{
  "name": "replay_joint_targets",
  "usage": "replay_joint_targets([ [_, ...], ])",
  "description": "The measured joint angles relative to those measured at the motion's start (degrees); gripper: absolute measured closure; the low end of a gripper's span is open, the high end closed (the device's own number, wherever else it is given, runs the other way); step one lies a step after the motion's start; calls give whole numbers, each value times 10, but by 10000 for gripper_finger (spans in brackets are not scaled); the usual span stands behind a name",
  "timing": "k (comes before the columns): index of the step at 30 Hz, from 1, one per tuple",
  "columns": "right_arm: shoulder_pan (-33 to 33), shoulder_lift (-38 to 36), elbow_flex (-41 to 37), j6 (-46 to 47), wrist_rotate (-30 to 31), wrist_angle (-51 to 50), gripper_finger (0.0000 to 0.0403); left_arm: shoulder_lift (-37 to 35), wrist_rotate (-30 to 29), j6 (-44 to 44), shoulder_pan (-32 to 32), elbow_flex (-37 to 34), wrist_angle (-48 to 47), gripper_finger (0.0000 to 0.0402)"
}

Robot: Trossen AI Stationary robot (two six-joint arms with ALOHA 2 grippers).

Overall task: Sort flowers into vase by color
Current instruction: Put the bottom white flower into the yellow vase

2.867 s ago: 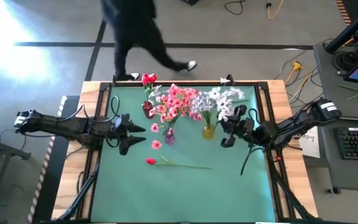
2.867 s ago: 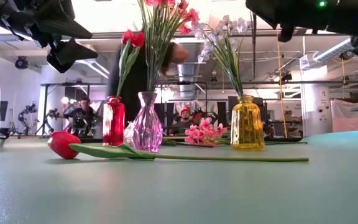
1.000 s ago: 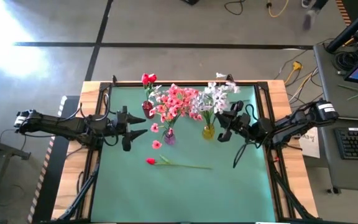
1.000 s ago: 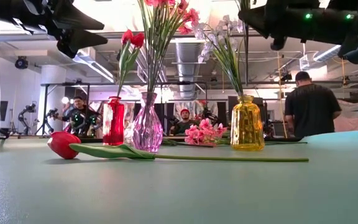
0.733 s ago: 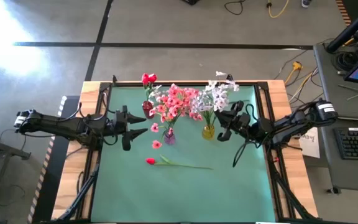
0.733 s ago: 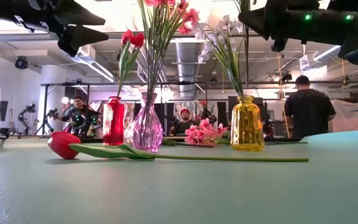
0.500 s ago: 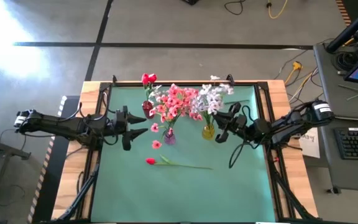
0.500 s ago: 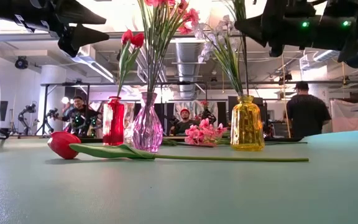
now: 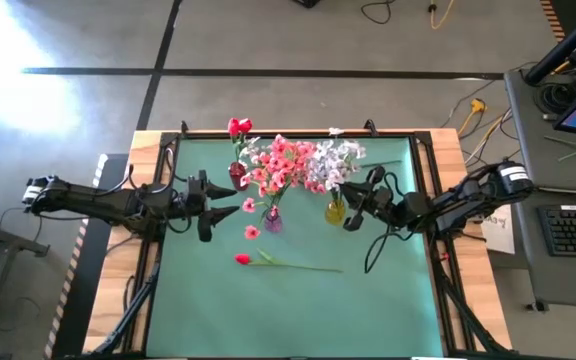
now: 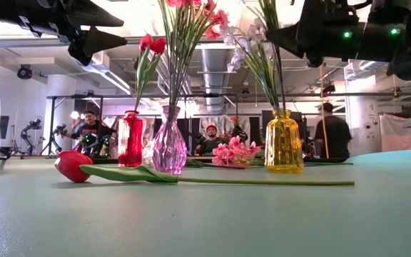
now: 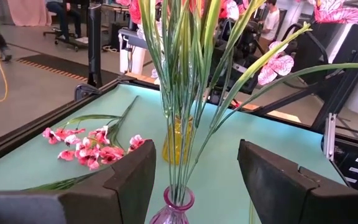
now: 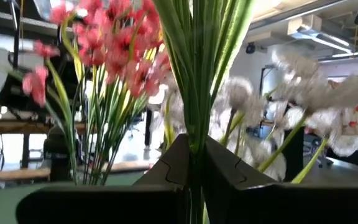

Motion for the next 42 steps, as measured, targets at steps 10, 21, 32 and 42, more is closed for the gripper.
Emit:
replay_joint_targets([
  [10, 0, 0, -1, 12, 6, -5, 349, 4, 0, 0, 0, 0, -1, 185],
  [21, 0, 0, -4, 13, 37, -6, 290, 23, 0, 0, 0, 0, -3, 185],
  [32, 0, 0, -4, 55, 36, -35, 225, 26, 0, 0, 0, 0, -1, 185],
  [42, 4, 0, -4, 94, 63, -73, 163, 26, 0, 0, 0, 0, -1, 185],
])
